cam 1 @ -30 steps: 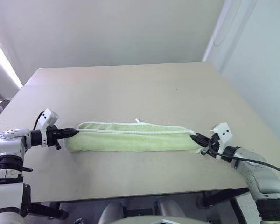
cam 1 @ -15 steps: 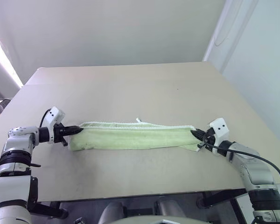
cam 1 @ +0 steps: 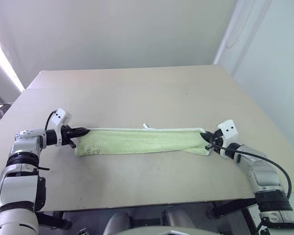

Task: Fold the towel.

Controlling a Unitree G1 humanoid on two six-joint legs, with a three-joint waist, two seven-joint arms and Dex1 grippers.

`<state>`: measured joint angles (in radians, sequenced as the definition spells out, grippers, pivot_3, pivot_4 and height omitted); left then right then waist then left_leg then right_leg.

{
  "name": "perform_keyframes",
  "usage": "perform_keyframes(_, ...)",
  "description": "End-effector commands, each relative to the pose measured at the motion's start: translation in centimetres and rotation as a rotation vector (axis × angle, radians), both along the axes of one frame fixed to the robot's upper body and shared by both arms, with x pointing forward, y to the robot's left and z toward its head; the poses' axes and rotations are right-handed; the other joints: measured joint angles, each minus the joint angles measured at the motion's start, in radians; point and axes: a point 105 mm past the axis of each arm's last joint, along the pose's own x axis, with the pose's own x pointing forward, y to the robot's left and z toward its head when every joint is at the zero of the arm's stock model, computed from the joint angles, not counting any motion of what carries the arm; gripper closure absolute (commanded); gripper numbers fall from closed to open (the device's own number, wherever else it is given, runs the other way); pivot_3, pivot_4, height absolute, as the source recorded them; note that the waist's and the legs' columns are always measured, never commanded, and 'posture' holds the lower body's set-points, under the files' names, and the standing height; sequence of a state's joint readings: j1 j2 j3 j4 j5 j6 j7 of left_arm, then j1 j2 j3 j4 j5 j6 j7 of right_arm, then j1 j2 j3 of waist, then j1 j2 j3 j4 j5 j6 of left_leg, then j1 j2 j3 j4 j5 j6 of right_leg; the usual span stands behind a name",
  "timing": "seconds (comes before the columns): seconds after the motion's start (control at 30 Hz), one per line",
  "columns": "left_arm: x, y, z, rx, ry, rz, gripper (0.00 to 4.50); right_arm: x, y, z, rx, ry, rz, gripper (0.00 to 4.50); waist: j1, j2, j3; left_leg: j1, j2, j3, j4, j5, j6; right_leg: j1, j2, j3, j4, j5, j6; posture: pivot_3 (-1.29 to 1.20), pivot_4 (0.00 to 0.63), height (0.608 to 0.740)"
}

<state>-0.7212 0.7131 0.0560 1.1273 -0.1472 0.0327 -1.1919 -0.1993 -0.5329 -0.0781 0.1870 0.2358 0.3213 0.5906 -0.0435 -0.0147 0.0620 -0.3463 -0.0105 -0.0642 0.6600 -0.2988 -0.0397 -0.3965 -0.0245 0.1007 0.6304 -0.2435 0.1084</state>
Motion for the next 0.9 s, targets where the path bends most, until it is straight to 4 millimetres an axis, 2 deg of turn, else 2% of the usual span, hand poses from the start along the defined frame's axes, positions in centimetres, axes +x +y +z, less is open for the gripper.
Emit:
perform_keyframes(0.03, 1.3, 0.6, 1.7, 0.029, -0.076, 0.059, 4.50, 0.8, -1.0, 0.8, -0.028, -0.027, -0.051, 4.48, -0.001, 0.000, 0.000, 0.000, 0.000, 0.000, 0.000, 0.000, 0.000, 0.000, 0.000, 0.000, 0.000, 0.000, 0.000, 0.00, 0.000, 0.740)
perform_keyframes(0.1, 1.6, 0.7, 1.7, 0.038, -0.088, 0.079, 4.50, 0.9, -1.0, 0.7, -0.029, -0.023, -0.056, 4.48, -0.001, 0.000, 0.000, 0.000, 0.000, 0.000, 0.000, 0.000, 0.000, 0.000, 0.000, 0.000, 0.000, 0.000, 0.001, 0.00, 0.000, 0.740)
perform_keyframes(0.17, 1.9, 0.7, 1.5, 0.053, -0.096, 0.102, 3.99, 0.9, -1.1, 0.6, -0.031, -0.014, -0.059, 4.50, -0.001, 0.000, 0.000, -0.001, 0.000, 0.000, 0.000, 0.000, 0.000, -0.001, 0.000, 0.000, 0.000, 0.001, 0.001, 0.00, 0.000, 0.740)
perform_keyframes(0.27, 1.8, 0.7, 1.2, 0.052, -0.085, 0.100, 3.13, 0.8, -1.0, 0.5, -0.016, -0.003, -0.056, 3.79, -0.002, 0.000, 0.000, -0.002, 0.000, 0.000, 0.000, 0.000, 0.000, -0.002, 0.000, 0.000, 0.000, 0.001, 0.001, 0.00, 0.000, 0.740)
perform_keyframes(0.43, 2.0, 0.7, 1.2, 0.049, -0.104, 0.122, 1.30, 1.0, -0.6, 1.1, 0.038, -0.009, -0.052, 1.99, -0.001, 0.000, 0.000, -0.004, 0.000, -0.001, 0.001, 0.000, 0.000, -0.003, 0.000, 0.000, 0.000, 0.001, 0.001, 0.00, 0.000, 0.740)
perform_keyframes(0.57, 2.6, 1.0, 1.9, 0.044, -0.138, 0.166, 0.00, 1.5, -1.3, 2.9, 0.099, -0.034, -0.105, 0.56, -0.002, 0.000, 0.000, -0.005, 0.000, -0.001, 0.002, 0.000, 0.000, -0.004, 0.000, 0.000, 0.000, 0.001, 0.001, 0.00, 0.000, 0.740)
perform_keyframes(0.63, 2.8, 1.2, 2.6, 0.026, -0.160, 0.178, 0.00, 1.4, -2.1, 3.4, 0.144, 0.003, -0.148, 0.02, -0.001, 0.000, 0.000, -0.005, 0.000, -0.001, 0.002, 0.000, 0.000, -0.004, 0.000, 0.000, 0.001, 0.002, 0.001, 0.00, 0.000, 0.740)
perform_keyframes(0.7, 2.9, 1.2, 2.8, 0.021, -0.167, 0.183, 0.00, 1.3, -2.3, 3.5, 0.161, 0.024, -0.164, 0.02, 0.000, 0.000, 0.000, -0.007, 0.000, -0.001, 0.002, 0.000, 0.000, -0.005, 0.000, -0.001, 0.001, 0.003, -0.002, 0.00, 0.000, 0.740)
perform_keyframes(0.77, 2.9, 1.1, 3.7, -0.006, -0.185, 0.159, 0.00, 0.2, -2.8, 4.7, 0.338, 0.091, -0.183, 0.02, 0.001, 0.000, 0.000, -0.008, 0.000, -0.001, 0.002, 0.000, 0.000, -0.006, 0.000, -0.001, 0.001, 0.003, -0.002, 0.00, 0.000, 0.740)
perform_keyframes(0.9, 2.7, 0.8, 4.7, -0.043, -0.202, 0.113, 0.00, -1.7, -2.5, 5.4, 0.498, 0.201, -0.164, 0.02, 0.001, 0.000, 0.000, -0.010, 0.000, -0.002, 0.002, 0.000, 0.001, -0.008, 0.000, -0.001, 0.001, 0.004, -0.002, 0.00, 0.000, 0.740)
